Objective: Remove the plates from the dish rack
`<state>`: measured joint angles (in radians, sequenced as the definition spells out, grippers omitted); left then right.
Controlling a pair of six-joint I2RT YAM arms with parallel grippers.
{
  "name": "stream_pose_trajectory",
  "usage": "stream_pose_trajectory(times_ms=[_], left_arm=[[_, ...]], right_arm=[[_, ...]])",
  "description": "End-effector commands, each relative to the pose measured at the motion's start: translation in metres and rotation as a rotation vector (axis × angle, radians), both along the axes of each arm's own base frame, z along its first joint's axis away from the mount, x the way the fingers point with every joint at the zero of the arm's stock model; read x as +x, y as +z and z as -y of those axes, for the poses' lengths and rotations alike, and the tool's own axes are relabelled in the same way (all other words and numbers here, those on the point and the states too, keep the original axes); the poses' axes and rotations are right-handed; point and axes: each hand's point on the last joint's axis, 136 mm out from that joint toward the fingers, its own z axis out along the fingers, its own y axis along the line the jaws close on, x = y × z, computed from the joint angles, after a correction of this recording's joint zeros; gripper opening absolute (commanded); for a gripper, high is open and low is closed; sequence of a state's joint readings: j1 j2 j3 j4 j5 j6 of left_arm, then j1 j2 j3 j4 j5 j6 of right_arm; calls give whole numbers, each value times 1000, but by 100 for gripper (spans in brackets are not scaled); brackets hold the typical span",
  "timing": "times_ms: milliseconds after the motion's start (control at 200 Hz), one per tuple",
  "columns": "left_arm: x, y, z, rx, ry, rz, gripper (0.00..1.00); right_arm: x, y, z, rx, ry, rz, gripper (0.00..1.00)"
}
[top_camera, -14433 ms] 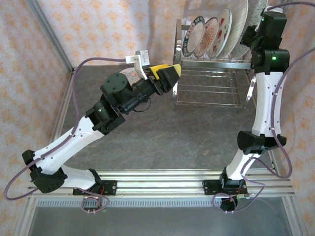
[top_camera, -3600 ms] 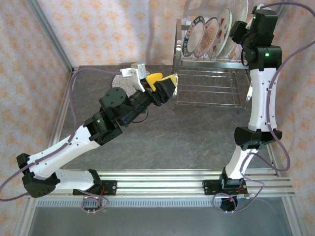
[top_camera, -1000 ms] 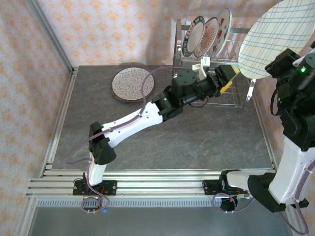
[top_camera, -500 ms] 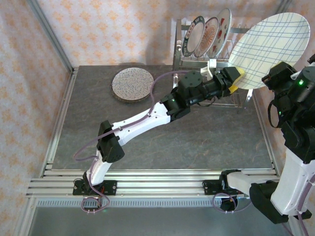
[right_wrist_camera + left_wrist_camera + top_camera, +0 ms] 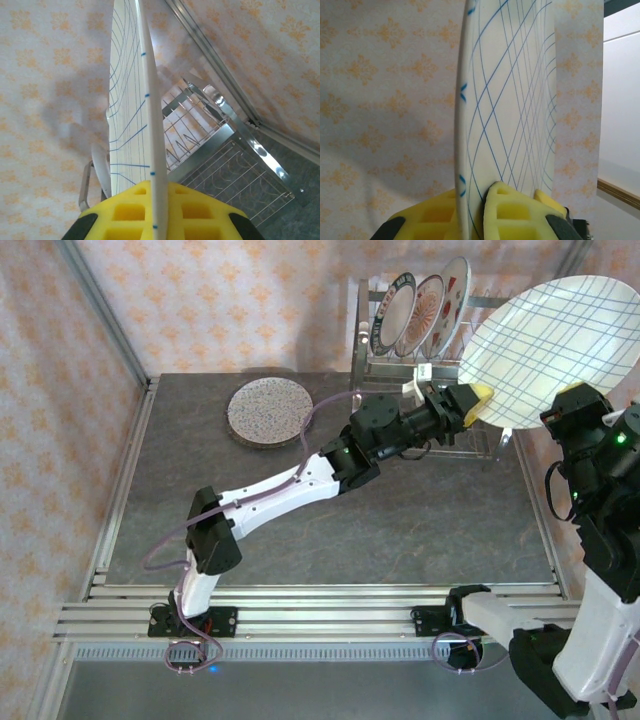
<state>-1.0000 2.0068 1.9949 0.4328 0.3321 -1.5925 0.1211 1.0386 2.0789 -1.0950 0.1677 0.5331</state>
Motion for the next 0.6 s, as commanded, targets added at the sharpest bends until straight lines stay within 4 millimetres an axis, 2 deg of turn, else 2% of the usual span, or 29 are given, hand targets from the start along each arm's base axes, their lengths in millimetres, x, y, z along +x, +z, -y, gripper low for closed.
stream_pose_trajectory(times_ms=[0, 195, 260, 275, 315, 390, 521, 596], left_arm=[[-9, 32, -22, -64, 39, 88, 0], [-17, 43, -31, -79, 35, 131, 0], [-17, 39, -30, -70, 41, 140, 0], [-23, 53, -39, -90, 43, 158, 0], [-25, 57, -43, -93, 48, 173, 0], [-29, 63, -49, -86, 57, 205, 0], [-30, 71, -61, -94, 63, 236, 0], [-28, 73, -69, -78, 76, 245, 0]], right_arm=[[-5, -8, -1, -28, 12, -22, 0], [-11, -17, 1, -32, 5, -41, 0], [-13, -17, 1, -41, 8, -48, 14], [-12, -17, 1, -43, 9, -48, 16], [-13, -17, 1, -46, 11, -50, 25], [-14, -14, -1, -58, 23, -43, 36], [-13, -5, -9, -76, 76, -20, 60], [-12, 2, -20, -75, 138, 11, 68]])
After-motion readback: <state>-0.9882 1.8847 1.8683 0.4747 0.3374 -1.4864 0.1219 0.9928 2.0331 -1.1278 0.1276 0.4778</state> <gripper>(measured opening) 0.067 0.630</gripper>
